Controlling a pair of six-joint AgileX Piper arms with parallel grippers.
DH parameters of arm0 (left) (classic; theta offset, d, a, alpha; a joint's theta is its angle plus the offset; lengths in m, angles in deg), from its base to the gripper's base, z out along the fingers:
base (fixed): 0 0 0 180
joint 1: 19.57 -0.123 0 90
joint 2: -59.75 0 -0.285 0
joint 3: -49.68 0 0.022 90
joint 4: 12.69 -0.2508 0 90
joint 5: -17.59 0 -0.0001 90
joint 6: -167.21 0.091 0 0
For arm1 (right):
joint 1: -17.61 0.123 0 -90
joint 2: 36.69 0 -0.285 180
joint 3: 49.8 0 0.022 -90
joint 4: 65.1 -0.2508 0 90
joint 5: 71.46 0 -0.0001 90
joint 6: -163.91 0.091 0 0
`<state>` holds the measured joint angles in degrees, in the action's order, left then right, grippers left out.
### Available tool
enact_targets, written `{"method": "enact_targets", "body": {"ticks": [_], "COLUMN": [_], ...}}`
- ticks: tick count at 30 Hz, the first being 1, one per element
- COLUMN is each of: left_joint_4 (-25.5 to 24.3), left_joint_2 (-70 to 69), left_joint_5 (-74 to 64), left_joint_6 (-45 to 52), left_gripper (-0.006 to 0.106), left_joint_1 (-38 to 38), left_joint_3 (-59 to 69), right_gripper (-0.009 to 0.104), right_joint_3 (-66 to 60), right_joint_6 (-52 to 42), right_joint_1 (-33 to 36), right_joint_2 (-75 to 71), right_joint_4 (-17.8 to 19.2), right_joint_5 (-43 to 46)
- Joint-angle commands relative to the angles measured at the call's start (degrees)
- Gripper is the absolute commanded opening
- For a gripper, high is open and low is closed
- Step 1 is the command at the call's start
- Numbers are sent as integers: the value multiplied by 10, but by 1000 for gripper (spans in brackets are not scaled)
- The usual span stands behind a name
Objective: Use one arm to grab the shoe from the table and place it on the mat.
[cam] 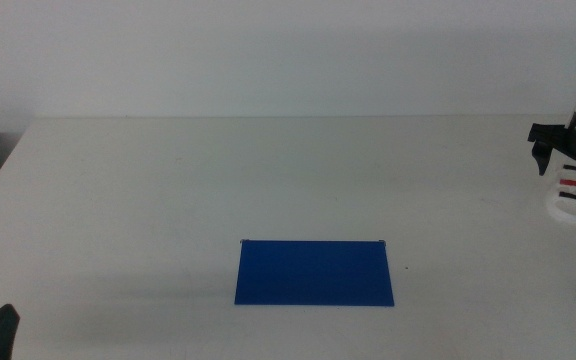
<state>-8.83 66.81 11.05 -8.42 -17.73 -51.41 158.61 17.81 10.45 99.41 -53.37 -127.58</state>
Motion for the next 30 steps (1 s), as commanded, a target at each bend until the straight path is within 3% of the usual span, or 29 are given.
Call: {"method": "enact_targets", "body": {"ticks": [1,9,12,17,19,24,30], "left_joint_4": [5,5,5,5,5,5,5], "left_joint_2": [-8,-8,-8,-8,-8,-8,-8], "left_joint_5": [47,47,47,47,47,47,47], "left_joint_6": [-3,-3,-3,-3,-3,-3,-3], "left_gripper": [94,94,94,94,94,94,94], "left_joint_1": [2,2,2,2,2,2,2], "left_joint_3": [4,4,4,4,4,4,4], "right_gripper": [91,77,57,10,-4,-4,-4], "right_joint_3": [18,18,18,18,18,18,18], "right_joint_6": [-6,-7,-3,-3,-2,-3,16], "right_joint_1": [-6,-6,-6,-6,-6,3,38], "right_joint_2": [-30,-17,-17,-17,-19,-31,-59], "right_joint_4": [19,22,16,13,13,20,54], "right_joint_5": [18,21,21,2,-7,-33,-83]}}
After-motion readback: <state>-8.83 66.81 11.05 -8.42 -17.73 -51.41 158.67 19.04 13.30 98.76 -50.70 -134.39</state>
